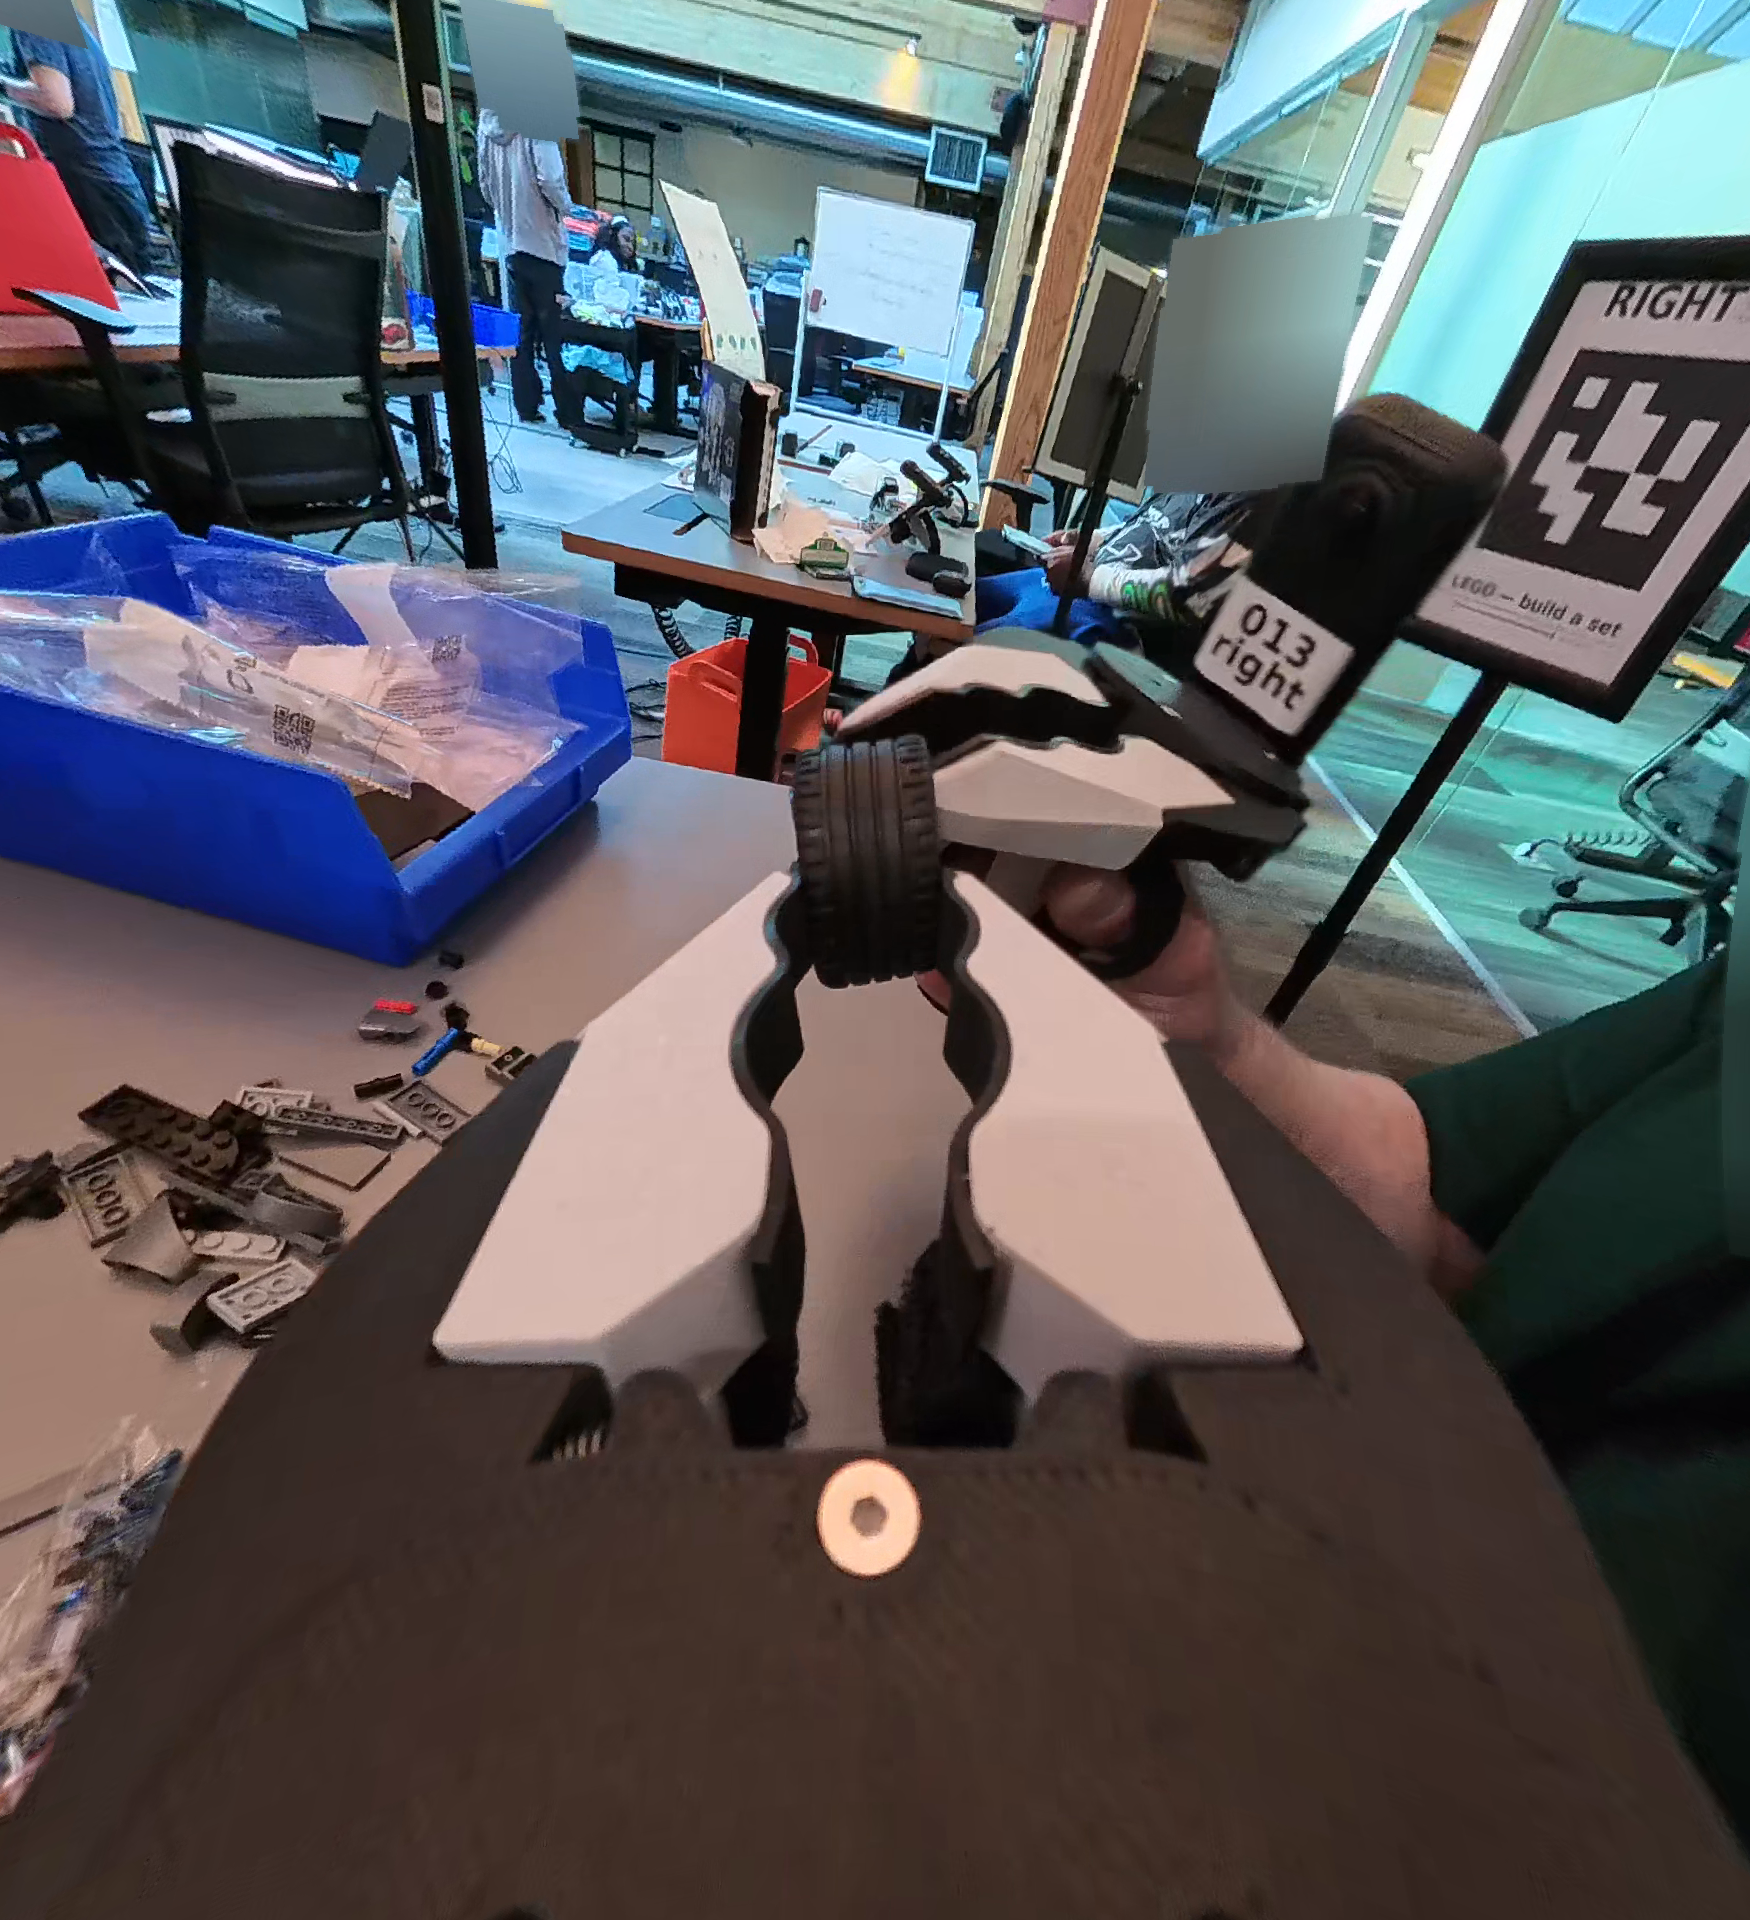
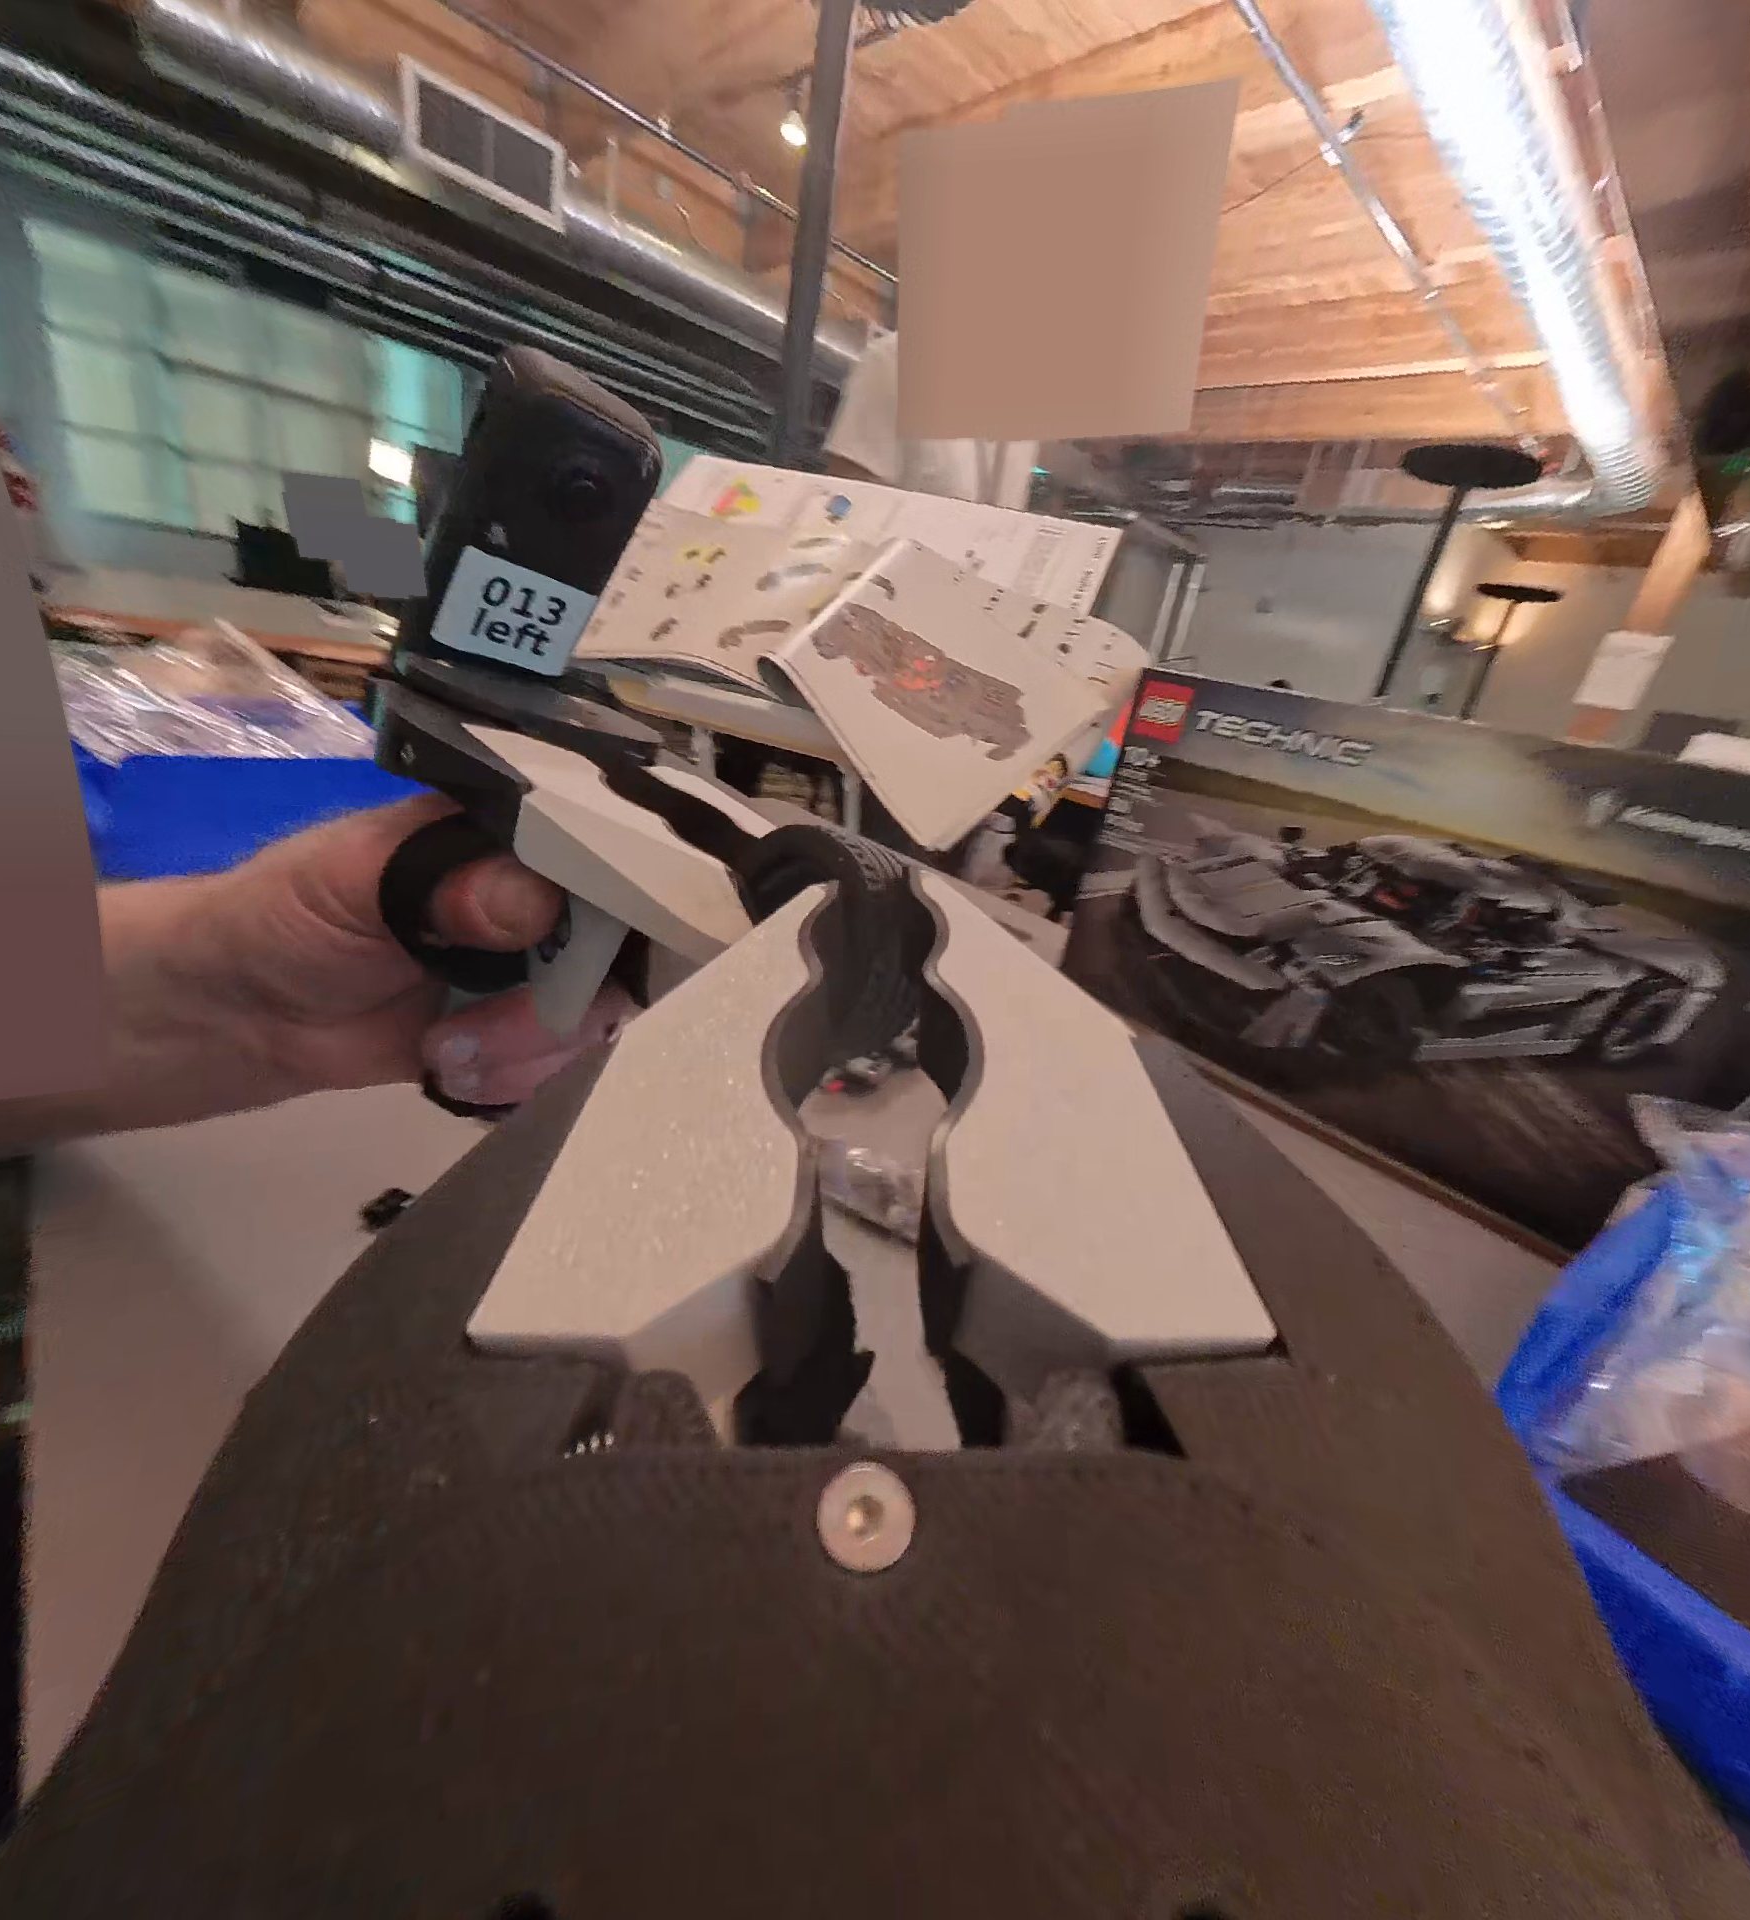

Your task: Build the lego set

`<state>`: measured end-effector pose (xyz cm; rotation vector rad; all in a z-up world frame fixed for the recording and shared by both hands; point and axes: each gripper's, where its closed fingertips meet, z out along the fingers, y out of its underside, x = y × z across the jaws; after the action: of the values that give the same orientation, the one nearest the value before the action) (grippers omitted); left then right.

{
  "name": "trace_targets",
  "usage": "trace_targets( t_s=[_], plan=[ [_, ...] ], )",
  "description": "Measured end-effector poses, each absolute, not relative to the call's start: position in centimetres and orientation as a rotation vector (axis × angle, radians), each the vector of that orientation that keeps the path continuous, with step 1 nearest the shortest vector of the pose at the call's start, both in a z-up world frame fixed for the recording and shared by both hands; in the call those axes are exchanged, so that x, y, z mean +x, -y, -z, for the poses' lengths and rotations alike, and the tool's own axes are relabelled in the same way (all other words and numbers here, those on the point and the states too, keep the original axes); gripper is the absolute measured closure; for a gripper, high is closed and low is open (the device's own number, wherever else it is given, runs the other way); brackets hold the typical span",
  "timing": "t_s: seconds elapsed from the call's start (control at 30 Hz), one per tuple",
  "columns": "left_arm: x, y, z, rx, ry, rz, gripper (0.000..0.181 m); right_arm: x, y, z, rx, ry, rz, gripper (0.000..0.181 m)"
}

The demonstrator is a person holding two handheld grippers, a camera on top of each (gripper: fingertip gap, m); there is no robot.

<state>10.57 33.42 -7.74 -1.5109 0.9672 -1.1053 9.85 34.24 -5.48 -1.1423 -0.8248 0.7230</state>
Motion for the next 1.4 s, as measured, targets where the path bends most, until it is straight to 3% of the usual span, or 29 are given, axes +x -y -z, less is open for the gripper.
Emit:
trace_targets(
  t_s=[0.23,0.4,0.67,0.77,0.87,0.97,1.4],
  plan=[
    [10.5,-32.6,8.0,-1.523,-1.075,1.139,0.161,10.0,-33.6,5.8,-1.161,0.917,-0.961,0.163],
    [10.4,-32.4,7.9,-1.517,-1.120,1.123,0.161,9.9,-33.0,5.7,-1.154,0.954,-1.022,0.175],
    [10.4,-32.1,7.8,-1.463,-1.208,1.099,0.161,10.0,-32.7,5.2,-1.148,0.895,-1.383,0.175],
    [10.4,-32.6,8.0,-1.485,-1.217,1.066,0.161,10.0,-33.4,5.4,-1.163,0.871,-1.257,0.172],
    [10.3,-32.5,8.3,-1.489,-1.245,1.045,0.161,10.3,-33.9,5.8,-1.183,0.925,-0.934,0.157],
    [10.2,-32.6,8.8,-1.505,-1.280,0.993,0.161,10.2,-33.8,6.3,-1.180,0.994,-0.775,0.159],
    [10.1,-30.8,8.9,-1.465,-1.434,1.043,0.161,9.6,-31.5,6.1,-1.128,1.057,-1.418,0.167]
  ],
)
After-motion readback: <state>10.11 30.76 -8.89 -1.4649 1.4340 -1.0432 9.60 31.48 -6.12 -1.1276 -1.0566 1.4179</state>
